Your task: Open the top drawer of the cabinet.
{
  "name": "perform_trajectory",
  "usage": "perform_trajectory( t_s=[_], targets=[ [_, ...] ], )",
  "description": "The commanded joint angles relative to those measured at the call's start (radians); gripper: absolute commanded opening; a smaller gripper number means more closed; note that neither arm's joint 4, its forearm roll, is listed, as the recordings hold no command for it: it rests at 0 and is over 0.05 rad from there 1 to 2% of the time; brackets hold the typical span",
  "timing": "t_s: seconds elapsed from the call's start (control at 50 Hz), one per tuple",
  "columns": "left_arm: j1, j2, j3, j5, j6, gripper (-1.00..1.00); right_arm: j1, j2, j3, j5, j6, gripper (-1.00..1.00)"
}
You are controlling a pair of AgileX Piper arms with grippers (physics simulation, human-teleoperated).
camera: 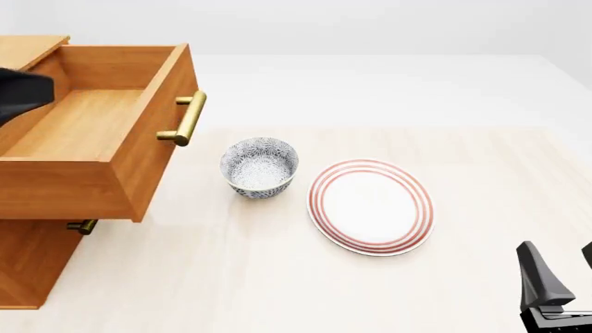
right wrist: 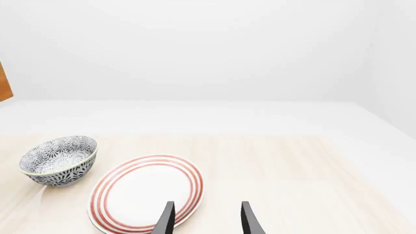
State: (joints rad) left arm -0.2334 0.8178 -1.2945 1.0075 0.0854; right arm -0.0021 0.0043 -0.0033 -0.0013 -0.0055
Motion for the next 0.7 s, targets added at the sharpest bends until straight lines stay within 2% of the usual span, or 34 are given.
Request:
perform_trajectory(
  t_s=[0.02,0.7],
  targets=[
    [0.016,-0.013,-0.014,-0.009,0.013,1.0,0.0,0.0,0.0,0.0,0.0,1.0],
    [0.062,-0.074,-0.077,-0.031,0.025,1.0,0.0,0.0,0.0,0.0,0.0,1.0]
  ],
)
